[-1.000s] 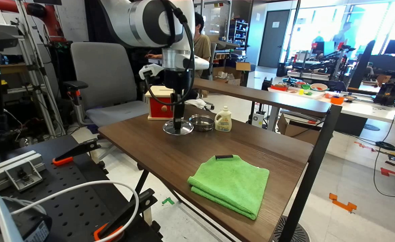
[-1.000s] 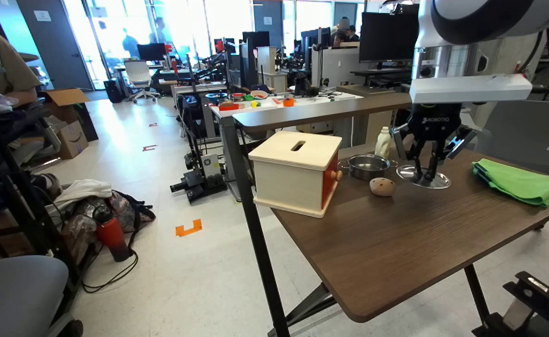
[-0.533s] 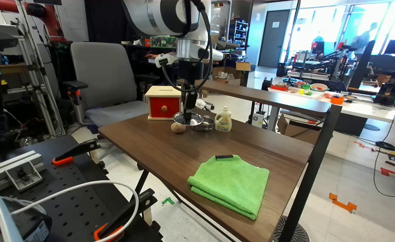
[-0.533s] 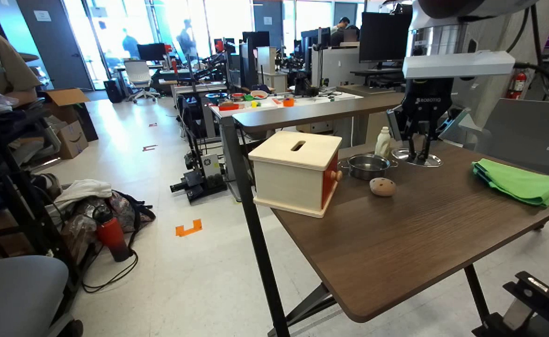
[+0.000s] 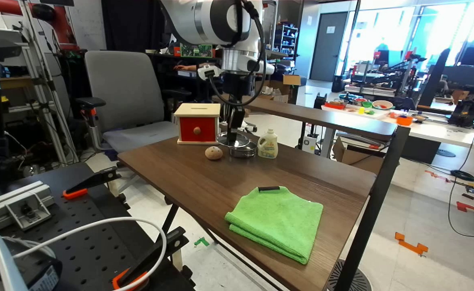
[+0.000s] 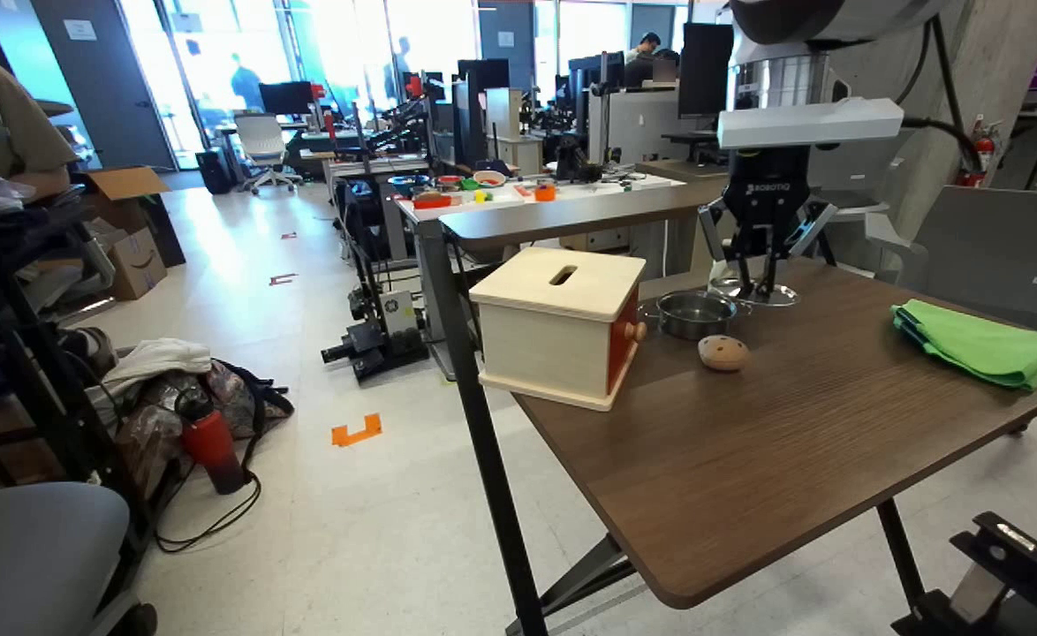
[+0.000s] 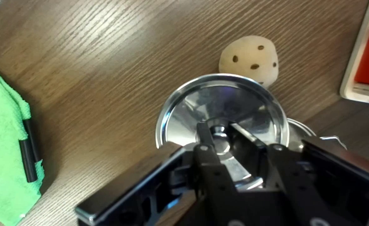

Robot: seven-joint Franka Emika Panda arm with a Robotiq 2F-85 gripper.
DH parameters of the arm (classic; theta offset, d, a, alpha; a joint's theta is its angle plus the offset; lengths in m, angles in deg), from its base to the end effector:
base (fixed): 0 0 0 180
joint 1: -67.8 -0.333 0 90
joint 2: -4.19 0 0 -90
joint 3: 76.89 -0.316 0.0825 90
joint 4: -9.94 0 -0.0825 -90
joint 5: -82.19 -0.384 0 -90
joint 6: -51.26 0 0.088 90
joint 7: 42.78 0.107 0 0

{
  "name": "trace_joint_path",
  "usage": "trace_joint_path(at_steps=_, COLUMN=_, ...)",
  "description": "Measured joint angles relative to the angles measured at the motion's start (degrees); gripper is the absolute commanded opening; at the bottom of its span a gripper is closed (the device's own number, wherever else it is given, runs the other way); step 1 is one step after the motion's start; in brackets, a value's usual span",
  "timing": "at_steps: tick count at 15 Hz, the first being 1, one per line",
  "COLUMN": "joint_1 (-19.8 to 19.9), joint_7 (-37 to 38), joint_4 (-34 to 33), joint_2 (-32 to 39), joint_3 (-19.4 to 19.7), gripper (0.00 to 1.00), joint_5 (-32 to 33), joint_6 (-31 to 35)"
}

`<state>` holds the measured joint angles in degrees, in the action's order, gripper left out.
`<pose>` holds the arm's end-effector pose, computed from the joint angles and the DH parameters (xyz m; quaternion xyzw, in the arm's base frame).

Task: Pick up the lid from the table and put it on the pot

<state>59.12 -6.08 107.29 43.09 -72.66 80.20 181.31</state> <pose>0.6615 0.0567 0.1919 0.9579 -0.2821 -0.0458 0.0288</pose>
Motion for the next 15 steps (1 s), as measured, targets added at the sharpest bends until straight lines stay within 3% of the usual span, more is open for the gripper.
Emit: trace_joint_path(at_steps=15, joint_1=-0.1, joint_7=0.0, joint_4=-26.2, joint_2=16.0, joint_3=0.0, gripper=0.06, joint_5=0.0, joint_6=-14.4)
